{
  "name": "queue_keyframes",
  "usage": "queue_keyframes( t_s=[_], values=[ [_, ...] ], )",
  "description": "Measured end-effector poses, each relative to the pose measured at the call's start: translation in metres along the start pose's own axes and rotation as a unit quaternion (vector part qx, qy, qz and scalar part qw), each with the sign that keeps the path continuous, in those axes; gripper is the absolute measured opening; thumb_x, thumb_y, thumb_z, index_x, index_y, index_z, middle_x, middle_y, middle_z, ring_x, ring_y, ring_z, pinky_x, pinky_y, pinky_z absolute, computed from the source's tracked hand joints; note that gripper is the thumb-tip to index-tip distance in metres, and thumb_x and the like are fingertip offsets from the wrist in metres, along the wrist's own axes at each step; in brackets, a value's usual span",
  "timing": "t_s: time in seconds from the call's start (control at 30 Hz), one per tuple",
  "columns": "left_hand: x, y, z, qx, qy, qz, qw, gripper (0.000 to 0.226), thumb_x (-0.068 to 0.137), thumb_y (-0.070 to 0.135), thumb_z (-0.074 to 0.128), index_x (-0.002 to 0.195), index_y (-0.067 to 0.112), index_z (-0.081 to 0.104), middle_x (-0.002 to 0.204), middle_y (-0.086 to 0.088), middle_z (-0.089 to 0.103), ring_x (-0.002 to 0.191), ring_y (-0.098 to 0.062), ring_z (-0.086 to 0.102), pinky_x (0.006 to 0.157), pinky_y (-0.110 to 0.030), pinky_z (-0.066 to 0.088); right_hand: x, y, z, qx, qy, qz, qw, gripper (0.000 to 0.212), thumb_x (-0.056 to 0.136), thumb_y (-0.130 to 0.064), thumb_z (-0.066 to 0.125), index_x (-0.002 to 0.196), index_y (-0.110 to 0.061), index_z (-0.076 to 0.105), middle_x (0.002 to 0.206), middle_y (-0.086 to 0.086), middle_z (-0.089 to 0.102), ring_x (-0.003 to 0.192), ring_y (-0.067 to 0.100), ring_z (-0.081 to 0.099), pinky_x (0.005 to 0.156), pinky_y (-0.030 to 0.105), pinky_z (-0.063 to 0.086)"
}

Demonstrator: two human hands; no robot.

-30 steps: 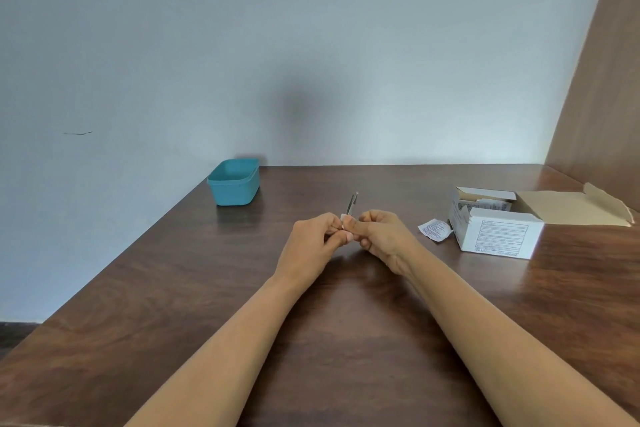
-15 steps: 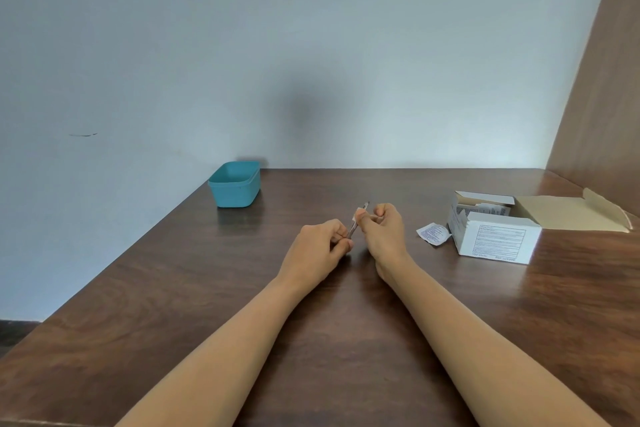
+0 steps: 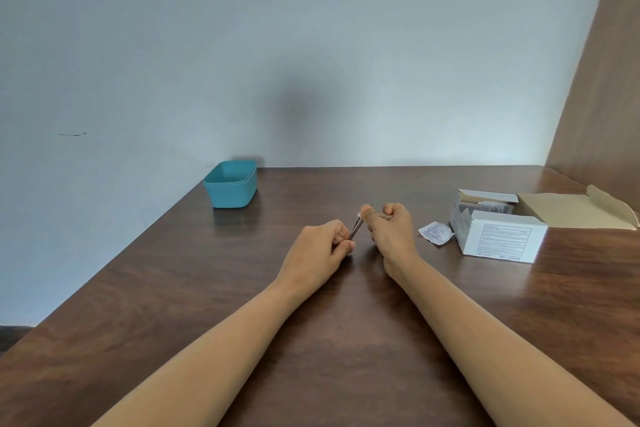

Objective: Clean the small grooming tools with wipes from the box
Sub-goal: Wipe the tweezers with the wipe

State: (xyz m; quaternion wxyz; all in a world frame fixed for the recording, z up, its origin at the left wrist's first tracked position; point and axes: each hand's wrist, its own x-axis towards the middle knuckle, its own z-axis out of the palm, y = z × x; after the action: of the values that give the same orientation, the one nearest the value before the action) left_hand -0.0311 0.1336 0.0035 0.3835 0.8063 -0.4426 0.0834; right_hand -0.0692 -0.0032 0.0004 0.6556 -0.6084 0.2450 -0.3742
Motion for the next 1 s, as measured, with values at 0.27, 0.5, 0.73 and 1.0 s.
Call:
queue_keyframes(
  t_s=[0.27, 0.5, 0.73, 1.0],
  values=[
    [0.002, -0.006, -0.001, -0.041, 0.038, -0.024, 0.998, 0.006, 0.085, 0.022, 0.068, 0.083, 0.016, 0.067, 0.075, 0.006, 0.07, 0.073, -0.005, 0.065, 0.072, -0.031, 0.054, -0.014, 0.0, 0.01, -0.097, -0.056, -0.024, 0.993, 0.032, 0.085, -0.022, 0.069, 0.077, -0.02, 0.038, 0.067, -0.004, 0.057, 0.067, 0.016, 0.048, 0.07, 0.031, 0.039],
    [0.003, -0.01, -0.004, -0.051, 0.058, -0.032, 0.997, 0.006, 0.084, 0.023, 0.071, 0.083, 0.017, 0.069, 0.075, 0.007, 0.07, 0.072, -0.003, 0.065, 0.066, -0.017, 0.049, -0.017, -0.006, 0.006, -0.048, -0.113, 0.018, 0.992, 0.043, 0.081, -0.019, 0.074, 0.067, -0.018, 0.033, 0.055, -0.002, 0.052, 0.05, 0.009, 0.044, 0.054, 0.021, 0.037],
    [0.005, -0.01, -0.007, -0.04, 0.044, -0.014, 0.998, 0.006, 0.086, 0.024, 0.069, 0.085, 0.017, 0.069, 0.074, 0.01, 0.069, 0.069, 0.001, 0.063, 0.062, -0.009, 0.044, -0.016, -0.008, 0.002, 0.032, -0.131, 0.044, 0.99, 0.042, 0.077, -0.011, 0.077, 0.07, -0.018, 0.036, 0.053, 0.0, 0.05, 0.049, 0.009, 0.043, 0.047, 0.018, 0.035],
    [0.005, -0.002, -0.008, -0.022, 0.003, 0.003, 1.0, 0.009, 0.086, 0.023, 0.065, 0.08, 0.017, 0.068, 0.069, 0.006, 0.069, 0.067, -0.007, 0.063, 0.07, -0.034, 0.054, -0.013, -0.007, 0.006, 0.112, -0.036, 0.028, 0.993, 0.043, 0.084, -0.002, 0.066, 0.075, -0.019, 0.028, 0.041, -0.011, 0.043, 0.048, 0.012, 0.031, 0.049, 0.025, 0.029]
  ],
)
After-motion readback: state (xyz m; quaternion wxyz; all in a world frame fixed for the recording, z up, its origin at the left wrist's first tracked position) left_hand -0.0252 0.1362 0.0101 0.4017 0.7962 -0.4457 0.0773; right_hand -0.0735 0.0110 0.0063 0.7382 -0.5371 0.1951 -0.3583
